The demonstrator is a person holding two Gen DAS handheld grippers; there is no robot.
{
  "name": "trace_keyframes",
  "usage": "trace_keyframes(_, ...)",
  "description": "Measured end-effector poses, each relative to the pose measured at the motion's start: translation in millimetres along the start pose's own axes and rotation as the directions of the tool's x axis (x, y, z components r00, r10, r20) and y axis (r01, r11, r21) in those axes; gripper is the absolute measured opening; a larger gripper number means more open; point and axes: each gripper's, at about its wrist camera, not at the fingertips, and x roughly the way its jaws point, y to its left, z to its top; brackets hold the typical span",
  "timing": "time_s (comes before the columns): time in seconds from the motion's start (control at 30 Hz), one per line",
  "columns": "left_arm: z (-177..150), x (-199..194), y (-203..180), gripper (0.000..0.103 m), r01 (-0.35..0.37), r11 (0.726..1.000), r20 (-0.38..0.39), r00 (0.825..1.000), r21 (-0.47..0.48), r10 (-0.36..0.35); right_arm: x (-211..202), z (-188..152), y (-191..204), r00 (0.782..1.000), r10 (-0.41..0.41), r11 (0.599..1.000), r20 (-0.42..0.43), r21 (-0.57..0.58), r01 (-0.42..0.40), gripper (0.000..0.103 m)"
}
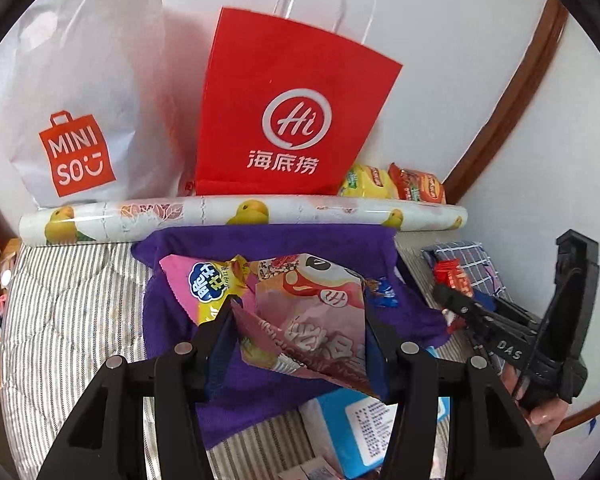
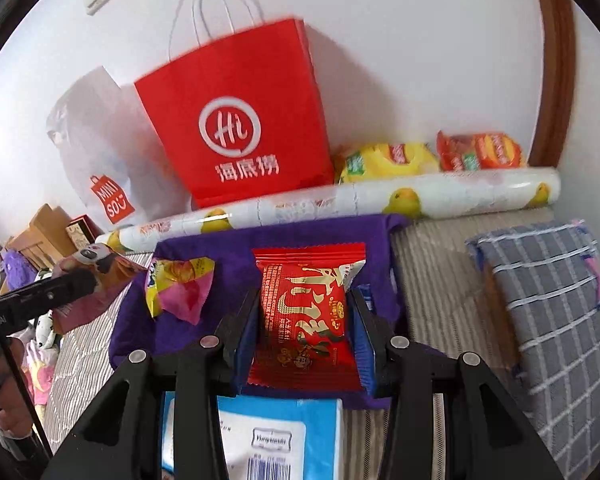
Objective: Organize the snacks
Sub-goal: 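Carry the red packet and pink bag toward the purple towel, then open the right tool over the towel to drop the red packet while the left tool drops the pink bag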
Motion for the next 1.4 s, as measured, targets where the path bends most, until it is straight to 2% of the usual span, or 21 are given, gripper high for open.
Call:
trace_keyframes(0.33, -7, 41, 2, 0.053, 0.003, 1.000, -0.077, 0.997, -0.001, -0.003, 62, 1, -7, 0.988, 0.065, 0.998, -0.140, 0.010, -0.064, 0.042)
trace_keyframes(0.67, -14, 75, 3, 0.053, 0.005, 1.000, -0.129, 0.992, -0.013, -0.006, 74, -3, -20, 0.983, 0.064, 0.998, -0.173, 0.029, -0.060, 0.042)
trace_keyframes(0.83, -14, 81, 4, 0.053, 0.014, 1.000, -0.125, 0.992, -0.020, -0.017, 82, -5, -22, 0.979, 0.046, 0.999, -0.197, 0.021, -0.042, 0.042)
trace_keyframes(1.0, -17, 87, 5, 0.053, -0.016, 1.000, -0.115, 0.993, -0.012, 0.015, 86, -5, -22, 0.978, 0.038, 0.999, -0.207, 0.017, -0.035, 0.043)
trace_keyframes(1.17, -17, 88, 8, 0.054, -0.014, 1.000, -0.112, 0.994, -0.019, 0.011, 89, -5, -21, 0.973, 0.030, 1.000, -0.227, 0.014, -0.028, 0.044)
trace_keyframes(1.23, -16, 89, 7, 0.062, -0.020, 1.000, -0.122, 0.992, -0.012, 0.019, 89, -4, -21, 0.973, 0.029, 1.000, -0.230, 0.012, -0.027, 0.047)
trace_keyframes(1.3, -17, 88, 6, 0.069, -0.028, 1.000, -0.123, 0.992, -0.006, 0.027, 85, -3, -20, 0.976, 0.041, 0.999, -0.212, 0.013, -0.040, 0.059)
trace_keyframes(1.4, -16, 82, 2, 0.070, -0.059, 0.998, -0.106, 0.993, 0.014, 0.060, 73, -2, -17, 0.985, 0.029, 1.000, -0.172, 0.005, -0.029, 0.065)
